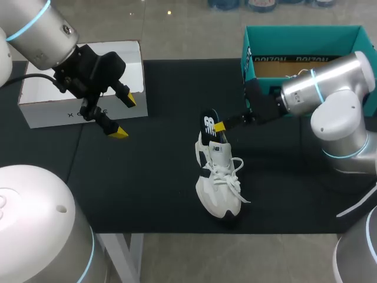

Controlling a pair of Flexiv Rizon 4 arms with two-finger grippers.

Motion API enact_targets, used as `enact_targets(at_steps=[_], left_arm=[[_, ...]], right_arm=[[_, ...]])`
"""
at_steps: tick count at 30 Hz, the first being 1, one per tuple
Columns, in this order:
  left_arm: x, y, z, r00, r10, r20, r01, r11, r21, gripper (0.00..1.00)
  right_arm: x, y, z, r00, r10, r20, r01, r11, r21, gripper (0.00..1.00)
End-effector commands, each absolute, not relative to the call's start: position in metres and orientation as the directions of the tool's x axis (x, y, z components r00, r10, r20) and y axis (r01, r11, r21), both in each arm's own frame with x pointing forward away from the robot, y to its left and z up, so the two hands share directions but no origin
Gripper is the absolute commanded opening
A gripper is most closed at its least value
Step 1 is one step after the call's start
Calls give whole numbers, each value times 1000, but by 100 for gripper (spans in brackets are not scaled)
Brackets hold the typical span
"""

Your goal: Take the shoe out of the shoebox, open the shoe tongue, remove and reinsert the insole, then place the shoe into the shoebox

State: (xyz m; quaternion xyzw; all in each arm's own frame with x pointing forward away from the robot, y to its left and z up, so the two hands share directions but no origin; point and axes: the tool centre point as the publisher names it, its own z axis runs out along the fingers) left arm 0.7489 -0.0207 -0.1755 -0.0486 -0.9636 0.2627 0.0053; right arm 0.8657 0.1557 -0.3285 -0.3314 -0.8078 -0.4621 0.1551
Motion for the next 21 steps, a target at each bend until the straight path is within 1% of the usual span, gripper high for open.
enact_targets(at_steps=[1, 14, 21], left_arm=[[749, -21, -175, -995, 97, -14, 91, 859, -505, 100], [749, -21, -175, -995, 97, -14, 91, 859, -505, 100], [749, -21, -175, -995, 97, -14, 91, 859, -505, 100]], right_arm=[[868, 156, -331, -733, 393, 556, 679, 357, 642, 0], [859, 156, -339, -723, 389, 571, 689, 354, 632, 0], [837, 156, -351, -698, 384, 604, 716, 360, 598, 0]])
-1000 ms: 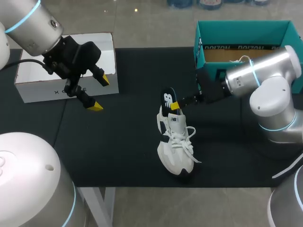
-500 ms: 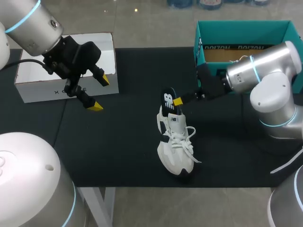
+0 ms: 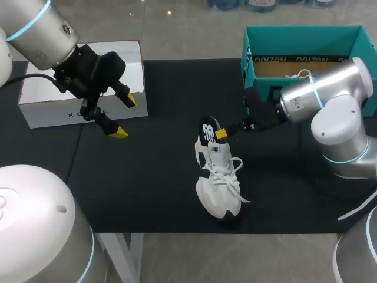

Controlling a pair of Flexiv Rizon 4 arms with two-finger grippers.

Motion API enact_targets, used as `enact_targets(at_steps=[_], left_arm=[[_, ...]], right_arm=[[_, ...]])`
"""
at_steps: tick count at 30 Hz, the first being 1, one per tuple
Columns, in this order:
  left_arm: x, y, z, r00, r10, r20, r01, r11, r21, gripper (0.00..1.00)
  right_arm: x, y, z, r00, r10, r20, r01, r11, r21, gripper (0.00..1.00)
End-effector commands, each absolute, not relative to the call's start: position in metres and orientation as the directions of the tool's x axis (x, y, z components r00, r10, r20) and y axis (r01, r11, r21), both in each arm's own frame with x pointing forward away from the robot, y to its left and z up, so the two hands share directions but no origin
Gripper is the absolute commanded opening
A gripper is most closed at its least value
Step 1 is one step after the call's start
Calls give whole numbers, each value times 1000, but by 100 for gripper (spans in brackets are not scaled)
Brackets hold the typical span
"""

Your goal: Take the shoe out of the shoebox, open the shoe tongue, remove and reinsert the insole, then place the shoe into the shoebox

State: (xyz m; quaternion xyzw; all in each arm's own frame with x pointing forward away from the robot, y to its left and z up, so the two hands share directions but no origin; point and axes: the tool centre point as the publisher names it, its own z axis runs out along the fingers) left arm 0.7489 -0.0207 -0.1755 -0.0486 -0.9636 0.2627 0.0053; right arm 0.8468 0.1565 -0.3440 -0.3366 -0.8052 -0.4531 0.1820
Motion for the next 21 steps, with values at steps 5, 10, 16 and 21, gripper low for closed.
enact_targets(at_steps=[5, 10, 16, 21], left_arm=[[749, -21, -175, -995, 97, -14, 91, 859, -505, 100], [749, -21, -175, -995, 97, -14, 91, 859, -505, 100], [749, -21, -175, -995, 97, -14, 91, 859, -505, 100], [749, -21, -175, -995, 97, -14, 91, 859, -505, 100]], right_arm=[[824, 158, -362, -687, 379, 619, 726, 388, 568, 0], [819, 160, -368, -677, 380, 630, 735, 396, 550, 0], [822, 159, -371, -664, 410, 626, 748, 393, 536, 0], [833, 158, -354, -675, 430, 600, 738, 375, 561, 100]])
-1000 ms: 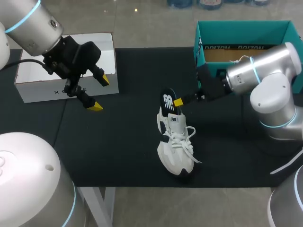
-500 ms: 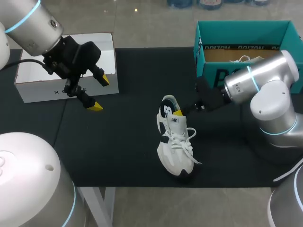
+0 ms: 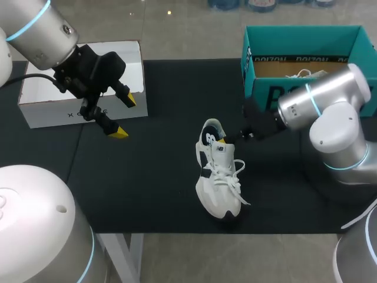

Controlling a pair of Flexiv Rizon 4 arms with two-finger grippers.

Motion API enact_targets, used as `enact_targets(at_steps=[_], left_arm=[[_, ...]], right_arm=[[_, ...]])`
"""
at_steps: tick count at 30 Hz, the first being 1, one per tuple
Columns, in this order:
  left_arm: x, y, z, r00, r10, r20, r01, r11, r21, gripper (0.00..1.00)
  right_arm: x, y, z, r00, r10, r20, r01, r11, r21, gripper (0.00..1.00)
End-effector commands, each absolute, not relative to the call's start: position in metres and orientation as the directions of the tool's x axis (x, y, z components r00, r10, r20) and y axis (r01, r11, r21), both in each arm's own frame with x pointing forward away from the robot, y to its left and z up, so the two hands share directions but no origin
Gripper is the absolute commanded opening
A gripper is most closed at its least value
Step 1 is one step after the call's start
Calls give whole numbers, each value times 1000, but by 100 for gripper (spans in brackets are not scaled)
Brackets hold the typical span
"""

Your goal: Take the shoe out of the shoebox, open the shoe tongue, remove and reinsert the insole, then place the shoe into the shoebox

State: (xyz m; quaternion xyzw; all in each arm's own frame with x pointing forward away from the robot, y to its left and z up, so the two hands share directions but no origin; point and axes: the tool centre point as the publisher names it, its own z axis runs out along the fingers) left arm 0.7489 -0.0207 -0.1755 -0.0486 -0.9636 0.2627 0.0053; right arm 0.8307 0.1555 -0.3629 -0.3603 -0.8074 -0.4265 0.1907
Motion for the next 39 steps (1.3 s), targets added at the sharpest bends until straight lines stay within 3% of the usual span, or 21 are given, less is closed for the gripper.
enact_targets(at_steps=[1, 11, 17, 24, 29, 32, 39], left_arm=[[749, -21, -175, -995, 97, -14, 91, 859, -505, 100], [749, -21, -175, -995, 97, -14, 91, 859, -505, 100], [749, -21, -175, -995, 97, -14, 91, 859, -505, 100], [749, -21, -175, -995, 97, -14, 91, 859, -505, 100], [749, -21, -175, -995, 97, -14, 91, 859, -505, 100], [749, -21, -175, -995, 97, -14, 91, 859, -505, 100], [749, -21, -175, -995, 97, -14, 91, 859, -505, 100]], right_arm=[[834, 157, -351, -680, 433, 592, 733, 374, 569, 100], [854, 150, -327, -722, 449, 527, 688, 379, 619, 100], [871, 137, -302, -704, 538, 463, 685, 345, 641, 100], [860, 127, -275, -562, 736, 377, 783, 326, 529, 100], [851, 130, -267, -544, 809, 223, 815, 444, 373, 100], [847, 130, -263, -583, 812, 16, 795, 567, 214, 100], [847, 130, -263, -583, 812, 16, 795, 567, 214, 100]])
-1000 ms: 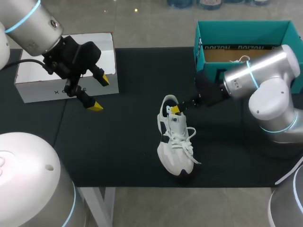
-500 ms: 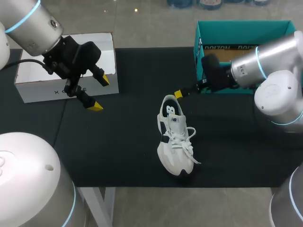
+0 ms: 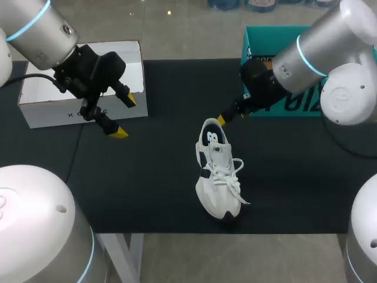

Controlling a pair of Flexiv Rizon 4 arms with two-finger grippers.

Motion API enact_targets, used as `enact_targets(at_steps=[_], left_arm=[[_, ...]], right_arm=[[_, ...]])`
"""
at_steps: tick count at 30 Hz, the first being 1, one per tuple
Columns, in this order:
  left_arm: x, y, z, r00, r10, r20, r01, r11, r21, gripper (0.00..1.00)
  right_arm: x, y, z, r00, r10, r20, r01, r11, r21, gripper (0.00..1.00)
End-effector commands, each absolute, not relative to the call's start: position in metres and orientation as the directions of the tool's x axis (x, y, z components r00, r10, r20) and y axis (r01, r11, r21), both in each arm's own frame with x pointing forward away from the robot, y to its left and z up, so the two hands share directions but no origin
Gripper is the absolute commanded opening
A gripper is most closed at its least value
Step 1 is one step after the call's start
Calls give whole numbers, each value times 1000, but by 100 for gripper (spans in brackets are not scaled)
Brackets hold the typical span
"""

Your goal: Take the shoe out of the shoebox, open the shoe tongue, remove and reinsert the insole, then place the shoe into the shoebox

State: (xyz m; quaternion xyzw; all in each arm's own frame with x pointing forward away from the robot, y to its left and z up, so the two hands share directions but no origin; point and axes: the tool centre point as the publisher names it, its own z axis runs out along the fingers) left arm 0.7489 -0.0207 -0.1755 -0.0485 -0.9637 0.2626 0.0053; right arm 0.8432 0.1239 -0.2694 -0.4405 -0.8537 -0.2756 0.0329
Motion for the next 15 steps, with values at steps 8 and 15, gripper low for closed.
enact_targets(at_steps=[8, 15], left_arm=[[749, -21, -175, -995, 97, -14, 91, 859, -505, 100], [749, -21, -175, -995, 97, -14, 91, 859, -505, 100]], right_arm=[[847, 130, -263, -583, 812, 16, 795, 567, 214, 100], [833, 144, -256, -525, 847, -85, 833, 531, 155, 0]])
